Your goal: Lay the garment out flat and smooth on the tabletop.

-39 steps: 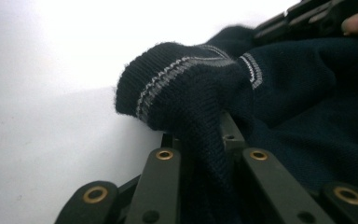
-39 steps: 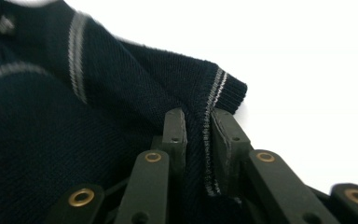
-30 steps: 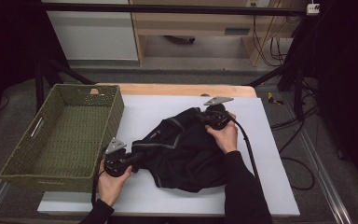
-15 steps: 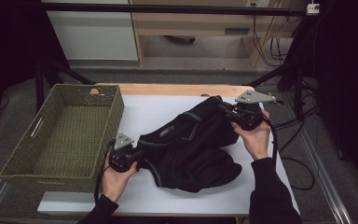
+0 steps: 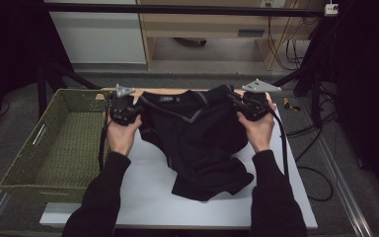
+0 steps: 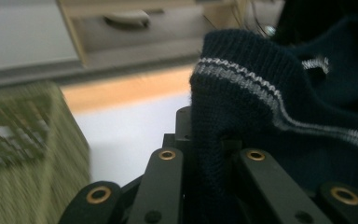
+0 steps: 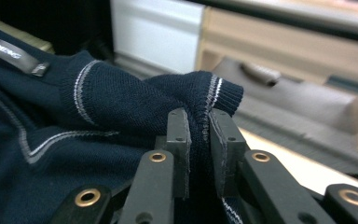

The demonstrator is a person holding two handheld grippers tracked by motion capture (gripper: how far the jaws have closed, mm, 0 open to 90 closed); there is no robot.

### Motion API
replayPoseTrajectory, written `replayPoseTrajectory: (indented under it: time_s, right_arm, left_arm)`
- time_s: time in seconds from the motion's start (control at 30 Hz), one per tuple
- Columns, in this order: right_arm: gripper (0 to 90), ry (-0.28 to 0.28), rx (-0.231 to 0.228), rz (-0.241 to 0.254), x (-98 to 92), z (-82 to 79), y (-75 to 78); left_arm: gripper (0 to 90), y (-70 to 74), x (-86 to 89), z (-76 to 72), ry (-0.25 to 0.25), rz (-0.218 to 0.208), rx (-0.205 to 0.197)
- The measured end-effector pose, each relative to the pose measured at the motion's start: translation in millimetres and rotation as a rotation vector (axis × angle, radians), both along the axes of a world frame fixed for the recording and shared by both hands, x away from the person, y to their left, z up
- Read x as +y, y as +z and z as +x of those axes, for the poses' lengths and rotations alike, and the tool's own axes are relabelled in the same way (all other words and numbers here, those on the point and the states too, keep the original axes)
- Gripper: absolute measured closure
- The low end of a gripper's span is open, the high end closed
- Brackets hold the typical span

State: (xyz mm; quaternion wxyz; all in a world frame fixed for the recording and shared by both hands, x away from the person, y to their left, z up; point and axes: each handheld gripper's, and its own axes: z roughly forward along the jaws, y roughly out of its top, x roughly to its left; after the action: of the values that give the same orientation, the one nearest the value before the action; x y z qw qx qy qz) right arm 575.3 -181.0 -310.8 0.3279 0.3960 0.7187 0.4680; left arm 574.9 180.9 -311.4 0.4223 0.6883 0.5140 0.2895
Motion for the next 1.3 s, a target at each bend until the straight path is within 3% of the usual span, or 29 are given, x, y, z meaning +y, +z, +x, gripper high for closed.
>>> replayPoseTrajectory:
  time_s: [0.07,0.1,0.13,0.2,0.27,0.33,0.37,0.43,0.57,0.77,0.83,0.97,1.03,1.23,1.3]
  right_arm:
    - [78.4,-0.043,-0.042,0.033,9.6,13.5,3.5]
    - [76.4,-0.06,-0.06,0.04,14.7,21.6,4.6]
    - [74.8,-0.069,-0.06,0.033,17.8,26.2,4.1]
    - [64.5,-0.096,-0.034,-0.01,22.5,35.5,0.6]
    - [55.2,-0.103,0.014,0.008,22.0,35.7,-3.7]
    - [45.0,-0.084,0.002,0.004,19.8,26.9,-8.3]
    - [43.7,-0.075,-0.007,-0.004,17.6,19.7,-10.8]
    - [36.5,-0.032,0.019,0.028,11.2,4.9,-17.3]
    - [29.4,0.027,0.06,0.057,-1.6,-27.0,-30.3]
    - [22.7,0.123,0.106,0.103,-16.7,-74.5,-46.1]
    - [21.5,0.143,0.118,0.124,-21.1,-88.1,-51.3]
    - [19.1,0.157,0.147,0.118,-28.4,-110.2,-66.2]
    - [18.6,0.156,0.171,0.14,-32.5,-117.4,-76.3]
    - [16.3,0.139,0.244,0.117,-43.9,-127.5,-101.3]
    - [16.4,0.137,0.263,0.113,-47.4,-130.3,-109.0]
  left_arm:
    - [83.1,5.5,5.3,16.8,0.026,-0.047,-0.033]
    - [81.8,3.5,6.1,20.9,0.03,-0.05,-0.041]
    - [79.3,-1.4,6.0,25.7,0.037,-0.045,-0.029]
    - [62.1,-14.5,5.0,28.4,0.04,-0.054,0.042]
    - [56.3,-29.2,3.3,21.9,-0.013,-0.085,0.068]
    - [43.8,-39.9,0.3,11.4,-0.042,-0.063,0.065]
    - [37.8,-43.4,0.0,4.8,-0.056,-0.064,0.045]
    - [28.3,-47.8,0.6,-9.3,-0.085,-0.089,0.014]
    - [13.0,-52.9,3.7,-34.4,-0.143,-0.121,0.053]
    - [8.4,-71.6,6.2,-77.0,-0.219,-0.182,0.053]
    - [6.5,-79.4,3.6,-90.9,-0.263,-0.181,0.058]
    - [4.2,-95.8,0.7,-110.8,-0.306,-0.172,0.072]
    - [4.0,-102.4,0.8,-117.0,-0.315,-0.178,0.076]
    - [4.0,-120.0,1.2,-131.6,-0.348,-0.198,0.115]
    - [4.1,-122.5,1.1,-134.2,-0.354,-0.18,0.122]
